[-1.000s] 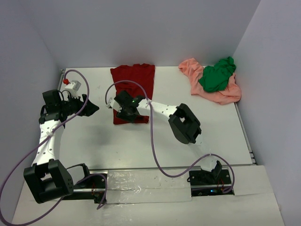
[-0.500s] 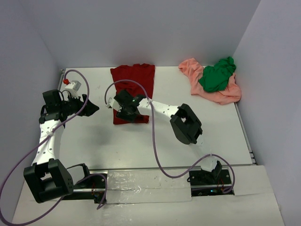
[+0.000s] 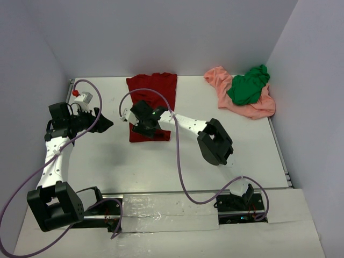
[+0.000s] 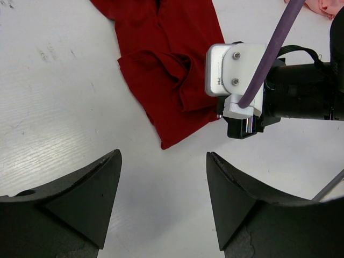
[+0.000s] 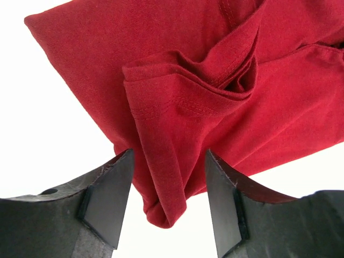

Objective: Fold and stack the t-shirts
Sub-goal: Fold the tshirt

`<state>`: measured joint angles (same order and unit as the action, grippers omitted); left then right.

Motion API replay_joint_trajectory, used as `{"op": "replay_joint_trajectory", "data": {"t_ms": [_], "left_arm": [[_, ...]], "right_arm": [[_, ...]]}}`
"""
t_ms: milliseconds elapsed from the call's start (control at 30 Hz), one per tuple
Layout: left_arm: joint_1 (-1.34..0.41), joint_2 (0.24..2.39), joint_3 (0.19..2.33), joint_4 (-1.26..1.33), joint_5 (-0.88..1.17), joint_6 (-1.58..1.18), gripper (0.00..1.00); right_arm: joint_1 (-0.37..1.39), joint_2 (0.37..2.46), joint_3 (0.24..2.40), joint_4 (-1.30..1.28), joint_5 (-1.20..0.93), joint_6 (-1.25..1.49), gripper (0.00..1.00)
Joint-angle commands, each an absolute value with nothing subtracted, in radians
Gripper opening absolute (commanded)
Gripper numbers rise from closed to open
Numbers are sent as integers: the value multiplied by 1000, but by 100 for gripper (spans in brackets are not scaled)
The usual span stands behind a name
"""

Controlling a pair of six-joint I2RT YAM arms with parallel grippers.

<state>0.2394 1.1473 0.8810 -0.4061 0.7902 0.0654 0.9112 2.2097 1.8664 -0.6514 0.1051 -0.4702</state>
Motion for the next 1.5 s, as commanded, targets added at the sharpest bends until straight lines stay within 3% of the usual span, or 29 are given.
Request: {"op": "replay_joint_trajectory", "data": {"t_ms": [0, 467, 567, 767, 833, 967, 1100, 1467], "left_arm": [[247, 1134, 884, -374, 822, 83, 73], [247, 1132, 885, -376, 825, 84, 73], [247, 1129, 882, -376, 824, 84, 73], [247, 1118, 885, -382, 822, 84, 73], [247, 1117, 888, -383, 825, 83, 73], [247, 1118, 890, -385, 825, 83, 73], [247, 1120, 890, -385, 830, 83, 73], [247, 1109, 882, -388, 834, 87, 73]], "right_arm": [[914, 2164, 1911, -664, 89, -465, 61], [913, 2195, 1916, -686, 48, -448, 59], [913, 2197, 1908, -681, 38, -448, 49], [911, 2194, 1902, -684, 26, -448, 41], [910, 2191, 1901, -686, 20, -443, 41], [910, 2191, 1895, -686, 17, -442, 54], [910, 2189, 1875, -680, 12, -443, 60], [910, 2201, 1852, -652, 6, -442, 55]]}}
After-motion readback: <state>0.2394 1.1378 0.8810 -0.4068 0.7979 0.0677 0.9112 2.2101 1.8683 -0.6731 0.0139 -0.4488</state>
